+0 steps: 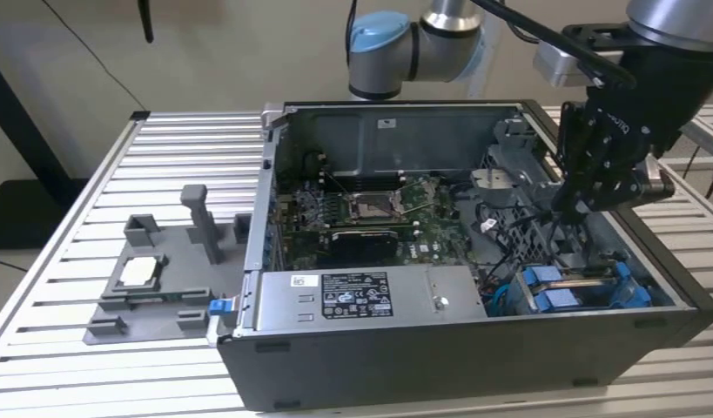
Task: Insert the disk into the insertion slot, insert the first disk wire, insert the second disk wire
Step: 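Insert the second disk wire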
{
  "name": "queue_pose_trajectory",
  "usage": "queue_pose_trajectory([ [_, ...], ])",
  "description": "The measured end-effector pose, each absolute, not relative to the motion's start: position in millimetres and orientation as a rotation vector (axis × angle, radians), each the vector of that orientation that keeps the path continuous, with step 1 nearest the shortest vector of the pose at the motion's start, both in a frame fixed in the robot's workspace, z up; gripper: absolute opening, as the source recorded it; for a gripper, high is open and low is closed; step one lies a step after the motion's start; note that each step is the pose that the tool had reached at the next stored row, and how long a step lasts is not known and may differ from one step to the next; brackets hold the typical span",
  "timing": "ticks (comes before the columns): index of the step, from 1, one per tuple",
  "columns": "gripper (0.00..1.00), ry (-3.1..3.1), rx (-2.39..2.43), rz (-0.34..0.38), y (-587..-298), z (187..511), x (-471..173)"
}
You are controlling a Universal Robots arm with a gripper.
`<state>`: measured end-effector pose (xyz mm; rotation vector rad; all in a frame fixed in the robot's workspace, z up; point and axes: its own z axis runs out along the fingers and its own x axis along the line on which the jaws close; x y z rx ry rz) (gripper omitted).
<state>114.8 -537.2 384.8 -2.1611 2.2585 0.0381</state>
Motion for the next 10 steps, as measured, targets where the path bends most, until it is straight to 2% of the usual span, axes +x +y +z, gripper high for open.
queue_pose_trajectory([
  [6,0.27,2.263,-2.165,0.011,-529,385,103],
  [10,0.27,2.277,-2.181,-0.035,-525,385,97],
])
